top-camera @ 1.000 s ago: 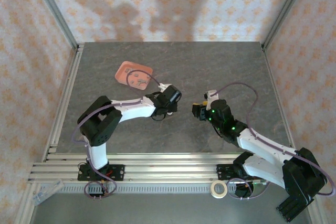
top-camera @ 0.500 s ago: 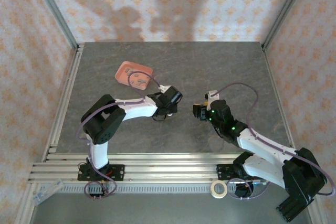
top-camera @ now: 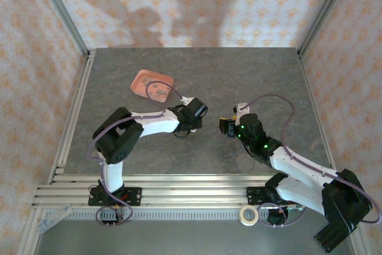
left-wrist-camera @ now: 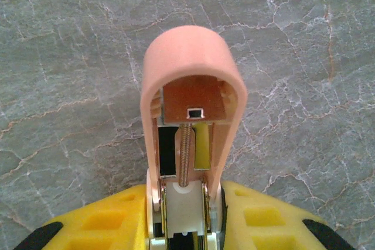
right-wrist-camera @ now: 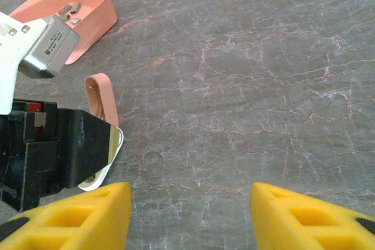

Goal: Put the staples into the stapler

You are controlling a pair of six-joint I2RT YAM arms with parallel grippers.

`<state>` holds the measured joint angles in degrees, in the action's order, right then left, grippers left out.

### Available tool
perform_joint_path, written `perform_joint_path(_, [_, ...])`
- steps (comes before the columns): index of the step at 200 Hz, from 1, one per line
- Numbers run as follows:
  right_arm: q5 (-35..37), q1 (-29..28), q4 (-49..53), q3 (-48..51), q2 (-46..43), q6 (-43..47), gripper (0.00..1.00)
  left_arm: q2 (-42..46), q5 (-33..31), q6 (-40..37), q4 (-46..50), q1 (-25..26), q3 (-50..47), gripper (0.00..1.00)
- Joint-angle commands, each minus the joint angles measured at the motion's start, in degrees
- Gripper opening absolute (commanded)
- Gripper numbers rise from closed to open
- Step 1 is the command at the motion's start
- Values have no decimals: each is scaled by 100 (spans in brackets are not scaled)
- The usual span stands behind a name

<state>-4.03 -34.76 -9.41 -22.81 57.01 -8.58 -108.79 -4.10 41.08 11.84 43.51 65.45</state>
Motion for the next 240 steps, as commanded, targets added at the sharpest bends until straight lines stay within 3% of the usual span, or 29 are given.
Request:
perform_joint_path(1, [89, 5, 79, 31, -137, -12, 55, -221, 33, -29, 90, 35, 99, 29])
perform_joint_path(155, [47, 5, 106, 35, -269, 19, 56, -136, 11, -434, 247, 83, 162, 27])
perform_joint_path(240, [-172, 4, 92, 31, -385, 68, 57, 458, -154, -548, 396, 83, 162, 39])
